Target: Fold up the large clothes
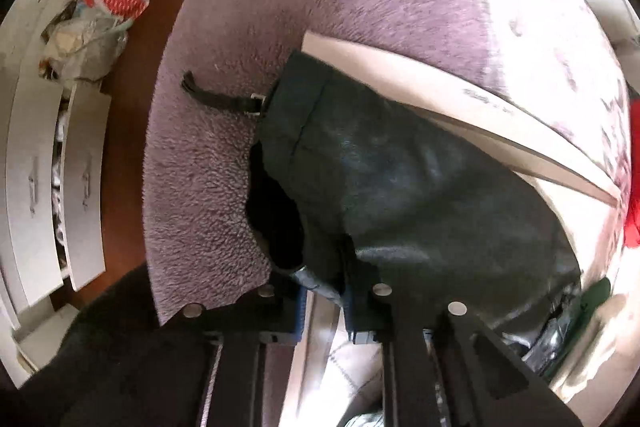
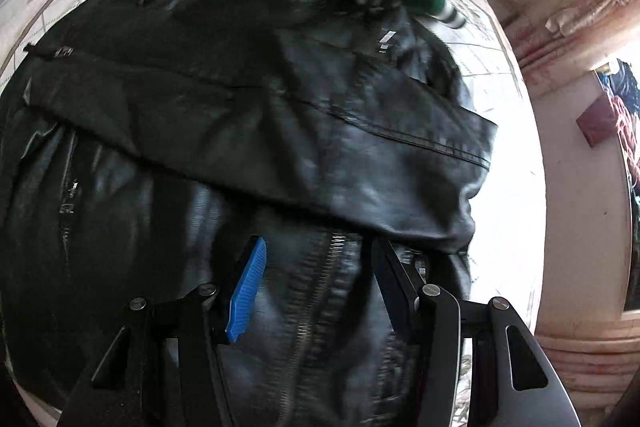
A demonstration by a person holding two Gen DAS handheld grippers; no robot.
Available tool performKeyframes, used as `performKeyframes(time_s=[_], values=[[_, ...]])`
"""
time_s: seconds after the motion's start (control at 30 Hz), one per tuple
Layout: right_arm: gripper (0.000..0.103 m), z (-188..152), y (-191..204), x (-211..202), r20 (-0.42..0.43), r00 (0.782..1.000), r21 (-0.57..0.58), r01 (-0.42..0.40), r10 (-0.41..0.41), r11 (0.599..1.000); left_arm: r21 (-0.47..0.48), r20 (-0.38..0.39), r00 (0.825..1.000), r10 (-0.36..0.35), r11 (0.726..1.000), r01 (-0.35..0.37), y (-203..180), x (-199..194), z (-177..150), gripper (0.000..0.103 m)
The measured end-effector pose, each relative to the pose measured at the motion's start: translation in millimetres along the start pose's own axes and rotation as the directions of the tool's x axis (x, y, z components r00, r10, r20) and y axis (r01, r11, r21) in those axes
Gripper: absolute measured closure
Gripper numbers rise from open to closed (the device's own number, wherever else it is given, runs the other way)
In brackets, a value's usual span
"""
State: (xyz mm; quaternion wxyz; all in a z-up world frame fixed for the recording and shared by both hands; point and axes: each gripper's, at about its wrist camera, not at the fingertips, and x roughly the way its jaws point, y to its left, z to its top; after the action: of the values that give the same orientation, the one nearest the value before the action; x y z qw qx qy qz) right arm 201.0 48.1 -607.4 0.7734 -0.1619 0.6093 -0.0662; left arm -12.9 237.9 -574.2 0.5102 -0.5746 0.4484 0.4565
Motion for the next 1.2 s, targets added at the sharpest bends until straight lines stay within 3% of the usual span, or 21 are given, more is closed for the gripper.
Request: performKeyframes(time_s=[0.1,0.2,0.33,0.43,0.5,0.57,0.6,0.7,0.77,0.83,0.87,0.93,0.97,1.07,1.1,1.13,1.2], values=[[0.046,5,28,1,-0.031,0.999,-0.004,-0.042,0.042,0.999,0.068,0.039,0.999,-0.019,0.998,0.016,2,-22,-24,0.094],[0.046,-3,37,-1,-0.059,0.995,-0.002,-0.081,0.081,0.997,0.118,0.06,0.998,-0.023,0.993,0.016,-2,-38,-21,0.095],[0.046,-6,30,1,-0.075,0.992,-0.001,-0.101,0.1,0.995,0.227,0.189,0.981,-0.052,0.974,0.008,-27,-74,-22,0.097],[0.046,-4,19,10,-0.087,0.987,0.008,-0.137,0.137,0.991,0.369,0.314,0.944,-0.103,0.929,-0.021,-69,-106,-27,0.097],[0.046,4,8,18,-0.095,0.985,0.01,-0.142,0.142,0.99,0.469,0.375,0.915,-0.15,0.882,-0.048,-101,-123,-35,0.097],[0.039,13,3,22,-0.095,0.987,0.005,-0.13,0.13,0.992,0.546,0.408,0.893,-0.19,0.835,-0.072,-128,-133,-44,0.097],[0.031,17,4,24,-0.092,0.988,-0.003,-0.123,0.123,0.992,0.596,0.412,0.884,-0.221,0.799,-0.078,-145,-137,-51,0.097],[0.029,25,7,29,-0.085,0.989,-0.006,-0.125,0.124,0.992,0.708,0.393,0.872,-0.29,0.701,-0.085,-189,-144,-76,0.098],[0.029,30,-10,36,-0.107,0.977,0.037,-0.183,0.186,0.982,0.796,0.37,0.862,-0.348,0.597,-0.1,-230,-147,-111,0.098],[0.029,32,-31,43,-0.126,0.959,0.106,-0.24,0.253,0.965,0.854,0.33,0.859,-0.391,0.511,-0.095,-258,-147,-146,0.098],[0.029,28,-45,46,-0.134,0.951,0.146,-0.258,0.277,0.955,0.892,0.286,0.863,-0.416,0.445,-0.082,-280,-144,-175,0.098],[0.029,19,-72,50,-0.148,0.944,0.198,-0.265,0.296,0.944,0.934,0.218,0.87,-0.441,0.354,-0.054,-305,-138,-216,0.098],[0.029,14,-82,52,-0.155,0.94,0.221,-0.266,0.303,0.938,0.96,0.15,0.884,-0.443,0.277,-0.024,-322,-127,-252,0.098],[0.029,-5,-127,66,-0.202,0.926,0.286,-0.255,0.318,0.924,0.991,-0.018,0.914,-0.405,0.116,0.071,-345,-95,-333,0.098],[0.029,-13,-144,70,-0.206,0.924,0.314,-0.248,0.321,0.916,0.994,-0.045,0.918,-0.394,0.077,0.082,-348,-88,-354,0.098],[0.029,-19,-159,75,-0.21,0.924,0.336,-0.238,0.319,0.911,0.995,-0.082,0.925,-0.372,0.016,0.094,-349,-74,-387,0.098],[0.029,-33,-188,85,-0.217,0.925,0.381,-0.213,0.311,0.9,0.99,-0.136,0.939,-0.317,-0.065,0.122,-349,-48,-433,0.098]])
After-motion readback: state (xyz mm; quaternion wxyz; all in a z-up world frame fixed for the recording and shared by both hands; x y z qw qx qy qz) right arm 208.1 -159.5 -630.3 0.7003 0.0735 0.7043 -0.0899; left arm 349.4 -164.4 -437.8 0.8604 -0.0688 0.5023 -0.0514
